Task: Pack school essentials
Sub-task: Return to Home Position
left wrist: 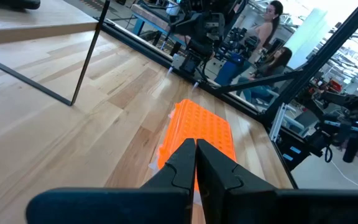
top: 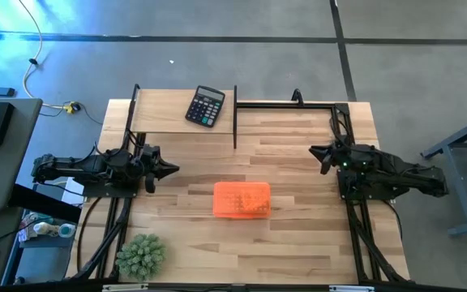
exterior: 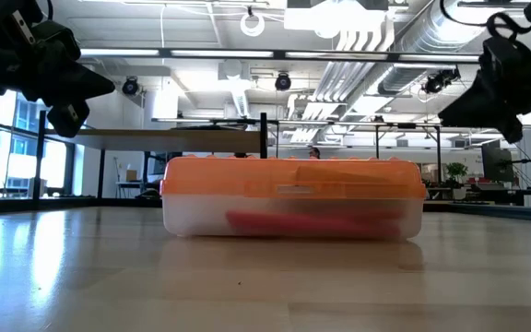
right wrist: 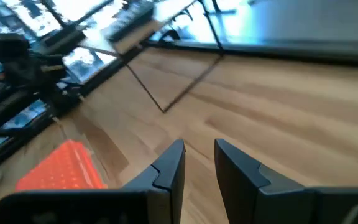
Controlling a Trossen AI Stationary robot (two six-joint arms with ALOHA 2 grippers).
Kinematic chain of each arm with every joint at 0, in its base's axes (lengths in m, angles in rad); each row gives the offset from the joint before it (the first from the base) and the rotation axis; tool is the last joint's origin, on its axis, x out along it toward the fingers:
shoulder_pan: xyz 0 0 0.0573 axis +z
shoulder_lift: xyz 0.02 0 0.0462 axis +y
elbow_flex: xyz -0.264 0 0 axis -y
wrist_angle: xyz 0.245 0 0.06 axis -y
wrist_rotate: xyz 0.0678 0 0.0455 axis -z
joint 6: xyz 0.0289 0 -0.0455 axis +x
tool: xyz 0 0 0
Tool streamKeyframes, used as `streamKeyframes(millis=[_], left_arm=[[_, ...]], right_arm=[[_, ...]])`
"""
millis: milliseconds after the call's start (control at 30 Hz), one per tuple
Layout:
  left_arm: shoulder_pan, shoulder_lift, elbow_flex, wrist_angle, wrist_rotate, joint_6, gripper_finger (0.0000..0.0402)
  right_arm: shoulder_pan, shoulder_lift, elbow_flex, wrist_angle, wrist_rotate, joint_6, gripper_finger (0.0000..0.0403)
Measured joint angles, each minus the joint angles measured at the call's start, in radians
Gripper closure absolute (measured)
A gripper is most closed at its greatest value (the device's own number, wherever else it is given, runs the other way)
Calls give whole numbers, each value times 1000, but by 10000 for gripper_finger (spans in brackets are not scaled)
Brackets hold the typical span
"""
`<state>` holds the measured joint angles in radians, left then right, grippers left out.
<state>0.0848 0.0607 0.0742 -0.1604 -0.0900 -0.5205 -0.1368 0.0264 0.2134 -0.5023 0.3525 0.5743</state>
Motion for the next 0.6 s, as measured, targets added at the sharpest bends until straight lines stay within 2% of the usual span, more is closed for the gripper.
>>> streamKeyframes(millis=[67, 267, 467, 600], left_arm=[[0, 0, 0, 0, -1, 0, 398], [0, 0, 0, 0, -1, 0, 397], [0, 0, 0, 0, -1, 0, 398], [0, 0, 0, 0, 0, 0, 397]], right_arm=[[0, 4, 0, -39, 11, 52, 324], [0, 6, 0, -182, 20, 11, 324], [0, 11, 0, -196, 153, 243, 324], [0, 12, 0, -188, 146, 383, 324]])
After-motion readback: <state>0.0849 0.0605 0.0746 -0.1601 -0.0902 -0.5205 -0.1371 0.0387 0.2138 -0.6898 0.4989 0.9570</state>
